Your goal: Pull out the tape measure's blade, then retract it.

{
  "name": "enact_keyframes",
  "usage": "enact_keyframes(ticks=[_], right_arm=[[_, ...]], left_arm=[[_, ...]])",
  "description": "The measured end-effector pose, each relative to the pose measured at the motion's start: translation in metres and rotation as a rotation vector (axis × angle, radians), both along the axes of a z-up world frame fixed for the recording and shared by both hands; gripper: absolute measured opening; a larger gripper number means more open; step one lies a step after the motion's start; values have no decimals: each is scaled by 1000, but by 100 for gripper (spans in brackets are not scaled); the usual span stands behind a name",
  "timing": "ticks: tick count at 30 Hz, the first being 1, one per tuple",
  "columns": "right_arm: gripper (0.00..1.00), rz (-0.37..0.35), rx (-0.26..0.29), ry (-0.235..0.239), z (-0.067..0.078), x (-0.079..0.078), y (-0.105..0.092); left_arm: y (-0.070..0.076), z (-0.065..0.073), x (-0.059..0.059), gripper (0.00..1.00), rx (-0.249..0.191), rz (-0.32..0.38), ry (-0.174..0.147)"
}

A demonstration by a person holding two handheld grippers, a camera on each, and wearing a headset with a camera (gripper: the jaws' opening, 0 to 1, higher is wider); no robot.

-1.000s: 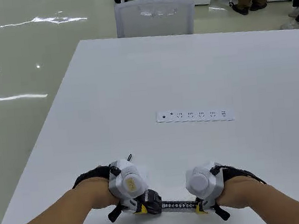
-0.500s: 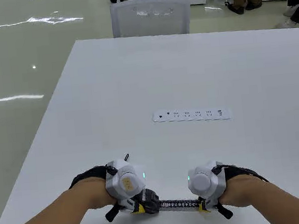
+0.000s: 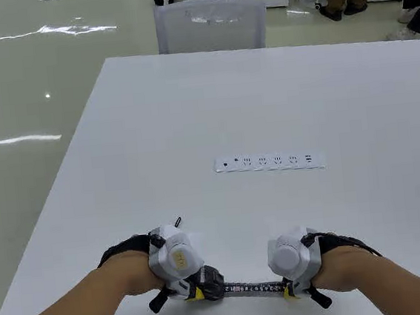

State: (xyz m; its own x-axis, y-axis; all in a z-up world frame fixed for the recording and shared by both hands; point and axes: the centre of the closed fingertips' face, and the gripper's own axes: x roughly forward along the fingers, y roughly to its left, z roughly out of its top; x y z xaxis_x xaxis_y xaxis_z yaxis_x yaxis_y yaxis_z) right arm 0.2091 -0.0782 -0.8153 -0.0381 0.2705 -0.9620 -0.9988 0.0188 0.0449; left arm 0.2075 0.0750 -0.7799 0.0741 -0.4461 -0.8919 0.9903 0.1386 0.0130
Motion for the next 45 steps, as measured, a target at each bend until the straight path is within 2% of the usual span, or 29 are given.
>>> enact_keyframes(ticks=[9, 17, 37, 45], right_arm=[[9, -9, -10, -3, 3, -1, -14], [9, 3, -22, -9, -6, 1, -19], [9, -9, -37, -14, -8, 2, -46], [9, -9, -48, -19, -2, 1, -54]], left_arm=[[-1, 2, -1, 29, 7, -8, 6], [-2, 3, -2, 29, 7, -7, 4], [-1, 0, -1, 29, 8, -3, 3], [-2, 2, -2, 29, 7, 2, 0]])
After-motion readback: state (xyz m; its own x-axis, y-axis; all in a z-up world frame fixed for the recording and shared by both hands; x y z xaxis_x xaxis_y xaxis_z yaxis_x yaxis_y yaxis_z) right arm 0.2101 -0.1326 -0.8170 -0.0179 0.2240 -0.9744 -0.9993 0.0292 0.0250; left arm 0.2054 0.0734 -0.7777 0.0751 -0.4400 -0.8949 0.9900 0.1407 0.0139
